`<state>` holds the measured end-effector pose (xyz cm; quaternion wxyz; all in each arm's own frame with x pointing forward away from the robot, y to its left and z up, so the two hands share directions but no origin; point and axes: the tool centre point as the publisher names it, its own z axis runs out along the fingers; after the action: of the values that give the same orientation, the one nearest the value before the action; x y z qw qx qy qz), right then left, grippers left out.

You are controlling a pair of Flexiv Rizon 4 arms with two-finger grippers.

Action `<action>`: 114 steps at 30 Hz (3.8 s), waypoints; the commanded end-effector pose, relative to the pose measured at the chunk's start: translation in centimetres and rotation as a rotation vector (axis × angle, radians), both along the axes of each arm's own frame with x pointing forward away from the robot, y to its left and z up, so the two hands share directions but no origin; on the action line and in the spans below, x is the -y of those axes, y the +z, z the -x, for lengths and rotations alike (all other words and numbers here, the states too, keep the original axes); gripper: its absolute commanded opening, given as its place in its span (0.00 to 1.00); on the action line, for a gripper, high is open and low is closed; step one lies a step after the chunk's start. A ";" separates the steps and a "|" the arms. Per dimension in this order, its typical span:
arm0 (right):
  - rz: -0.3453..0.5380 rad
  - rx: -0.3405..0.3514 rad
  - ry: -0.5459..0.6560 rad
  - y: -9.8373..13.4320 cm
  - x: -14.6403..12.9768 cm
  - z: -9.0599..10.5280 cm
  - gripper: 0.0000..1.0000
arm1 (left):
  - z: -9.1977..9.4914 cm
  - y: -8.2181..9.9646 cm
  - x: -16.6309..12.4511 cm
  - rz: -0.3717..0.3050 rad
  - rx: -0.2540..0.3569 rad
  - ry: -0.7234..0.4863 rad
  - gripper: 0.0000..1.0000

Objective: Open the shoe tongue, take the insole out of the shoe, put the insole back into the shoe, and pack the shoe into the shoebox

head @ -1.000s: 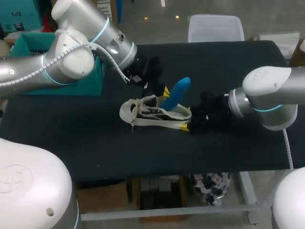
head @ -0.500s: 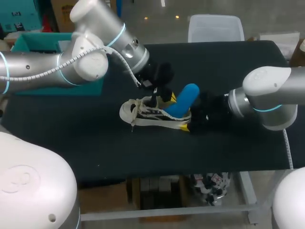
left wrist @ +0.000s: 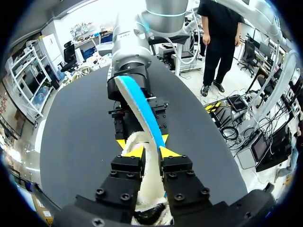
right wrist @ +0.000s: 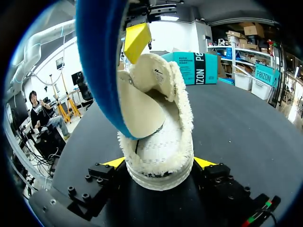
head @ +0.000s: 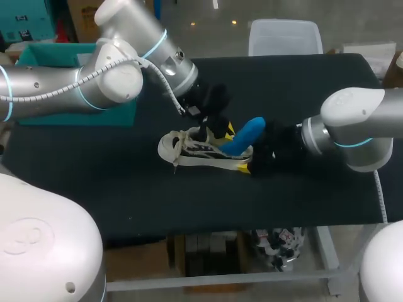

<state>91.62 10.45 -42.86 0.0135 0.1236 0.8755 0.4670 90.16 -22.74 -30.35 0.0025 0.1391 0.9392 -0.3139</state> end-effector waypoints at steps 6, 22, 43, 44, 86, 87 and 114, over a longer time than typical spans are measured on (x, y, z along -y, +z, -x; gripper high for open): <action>-0.003 0.000 0.001 -0.3 0.0 0.0 0.00 | 2.0 -0.1 -1.1 0.017 0.017 0.004 0.43; -0.003 0.000 0.001 -0.3 0.0 0.0 0.00 | 3.3 -1.0 -1.4 0.017 0.097 -0.079 0.51; -0.003 0.000 0.001 -0.3 0.0 0.0 0.00 | 0.9 -4.4 2.4 -0.021 0.139 -0.079 0.00; -0.003 0.000 0.001 -0.3 0.0 0.0 0.00 | 0.8 -4.4 2.4 -0.017 0.132 -0.077 0.00; 0.275 0.132 0.087 10.2 5.6 -2.8 1.00 | 4.6 12.6 -3.4 0.378 0.090 -0.070 0.00; 0.302 0.137 0.097 10.6 5.4 -3.0 1.00 | 4.7 12.8 -3.9 0.385 0.094 -0.057 0.00; 0.851 0.109 0.220 13.1 -4.2 -5.5 1.00 | 7.4 12.5 -20.2 0.382 0.159 0.336 0.00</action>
<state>97.16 13.77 -29.70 0.0580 -0.0230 0.9754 0.2112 84.39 -4.32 -18.28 0.1019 0.0325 0.8775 -0.4674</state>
